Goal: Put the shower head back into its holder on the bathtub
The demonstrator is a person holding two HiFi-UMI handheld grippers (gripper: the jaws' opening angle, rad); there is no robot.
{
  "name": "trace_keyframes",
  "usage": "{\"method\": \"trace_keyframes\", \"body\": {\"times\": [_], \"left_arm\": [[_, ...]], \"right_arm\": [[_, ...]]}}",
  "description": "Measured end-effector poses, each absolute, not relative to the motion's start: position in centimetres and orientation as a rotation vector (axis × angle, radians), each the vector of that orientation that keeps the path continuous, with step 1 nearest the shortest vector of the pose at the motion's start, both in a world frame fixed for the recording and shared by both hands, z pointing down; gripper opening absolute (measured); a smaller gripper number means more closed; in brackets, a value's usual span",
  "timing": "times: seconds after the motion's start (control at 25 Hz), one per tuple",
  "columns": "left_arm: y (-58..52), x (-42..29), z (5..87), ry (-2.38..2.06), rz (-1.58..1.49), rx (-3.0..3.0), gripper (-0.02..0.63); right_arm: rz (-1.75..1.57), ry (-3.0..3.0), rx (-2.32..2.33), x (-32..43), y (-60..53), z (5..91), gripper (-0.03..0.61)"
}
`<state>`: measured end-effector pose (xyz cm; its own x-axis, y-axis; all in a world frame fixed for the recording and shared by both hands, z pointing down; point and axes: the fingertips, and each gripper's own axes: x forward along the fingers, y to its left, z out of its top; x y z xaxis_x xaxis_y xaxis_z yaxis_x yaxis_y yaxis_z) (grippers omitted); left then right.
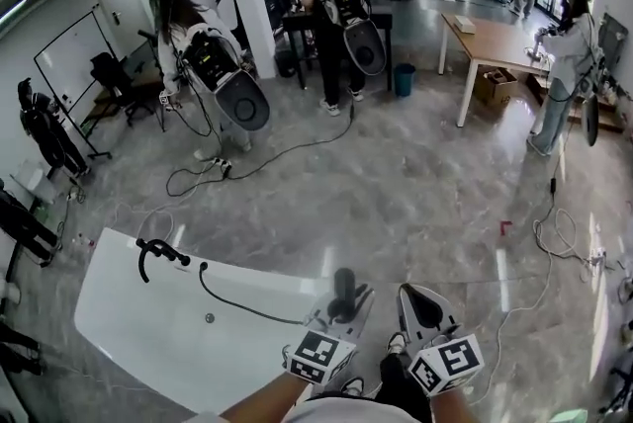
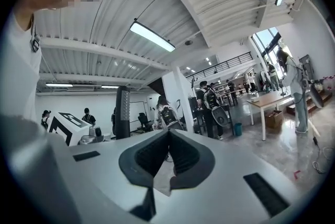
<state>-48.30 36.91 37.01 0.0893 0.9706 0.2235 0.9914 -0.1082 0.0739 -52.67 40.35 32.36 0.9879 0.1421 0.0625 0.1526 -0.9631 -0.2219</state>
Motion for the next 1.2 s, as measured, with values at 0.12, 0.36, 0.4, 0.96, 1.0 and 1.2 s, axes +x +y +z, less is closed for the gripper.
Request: {"method": "trace_keyframes", "body": {"times": [0.12,0.36,0.4,0.96,1.0,1.2], "left_arm": [[39.1,-45.7,36.9,-1.947,-0.321,-2.312,0.040],[44.1,-41.2,36.4,-1.769,-0.338,-2.460,0.040],[44.8,-40.4,36.3,-1.742,-0.340,-2.484,0.040],[47.3,-29.9,35.8,-1.402,-0.343,-2.727,0.040],[47.3,-28.7,36.0,-1.387,-0.343,-2.735,0.040],[48.5,-20.0,38.7,-1.314,-0.342,-2.783,0.040]], "right_arm": [[-0.060,-0.116,-2.905,-49.9,42.9,32.5,0.014],[-0.082,0.102,-2.897,-45.0,48.6,32.2,0.014],[-0.085,0.133,-2.900,-44.3,49.4,32.1,0.014],[-0.139,0.478,-2.875,-33.9,53.7,32.4,0.014],[-0.142,0.494,-2.870,-32.5,53.8,32.7,0.014],[-0.145,0.588,-2.869,-23.4,54.7,35.2,0.014]]}}
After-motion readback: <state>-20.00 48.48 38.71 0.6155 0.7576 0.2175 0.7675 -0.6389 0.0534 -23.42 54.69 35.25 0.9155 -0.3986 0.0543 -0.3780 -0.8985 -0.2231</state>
